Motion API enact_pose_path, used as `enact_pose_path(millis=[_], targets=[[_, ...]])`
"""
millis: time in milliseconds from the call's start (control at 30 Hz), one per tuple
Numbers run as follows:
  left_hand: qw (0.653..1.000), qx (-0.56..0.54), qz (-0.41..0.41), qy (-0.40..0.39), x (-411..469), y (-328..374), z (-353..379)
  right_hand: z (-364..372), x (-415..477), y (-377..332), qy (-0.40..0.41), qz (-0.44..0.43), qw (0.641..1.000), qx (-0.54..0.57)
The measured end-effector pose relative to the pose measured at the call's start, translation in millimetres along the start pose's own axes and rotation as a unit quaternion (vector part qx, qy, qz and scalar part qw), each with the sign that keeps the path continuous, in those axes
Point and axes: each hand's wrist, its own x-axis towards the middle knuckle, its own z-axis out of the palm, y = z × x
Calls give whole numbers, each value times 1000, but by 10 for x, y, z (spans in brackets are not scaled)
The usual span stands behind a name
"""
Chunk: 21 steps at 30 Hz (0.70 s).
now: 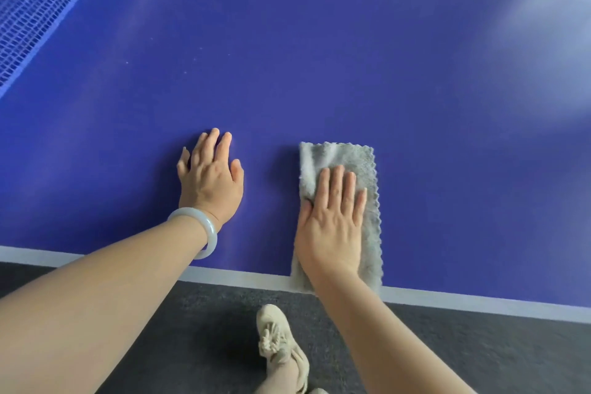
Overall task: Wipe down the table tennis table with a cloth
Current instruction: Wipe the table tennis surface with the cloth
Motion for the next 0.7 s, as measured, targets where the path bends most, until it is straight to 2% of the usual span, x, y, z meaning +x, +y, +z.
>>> enact_pose_path(millis=[67,133,167,233,333,467,533,700], targets=[[1000,-5,4,5,3,3,-2,2,-89,-111,-22,-86,996,15],[1000,-12,5,8,8,-9,11,-97,-130,152,-35,-171,984,19],[1000,-14,4,9,7,-15,15,-156,-138,385,-28,-186,982,10],[1000,-11,1,9,4,-15,11,-273,-160,892,1,-134,991,-7],[1000,-4,1,3,19,-14,-4,-378,-185,1226,28,14,999,-7],[1000,0,1,-1,-9,-4,3,-160,-130,692,27,139,990,-8],[1000,2,2,-3,-11,-12,-7,-50,-119,258,17,124,992,-13],[1000,-12,2,-14,0,-31,-17,188,-10,-762,-27,25,999,7]])
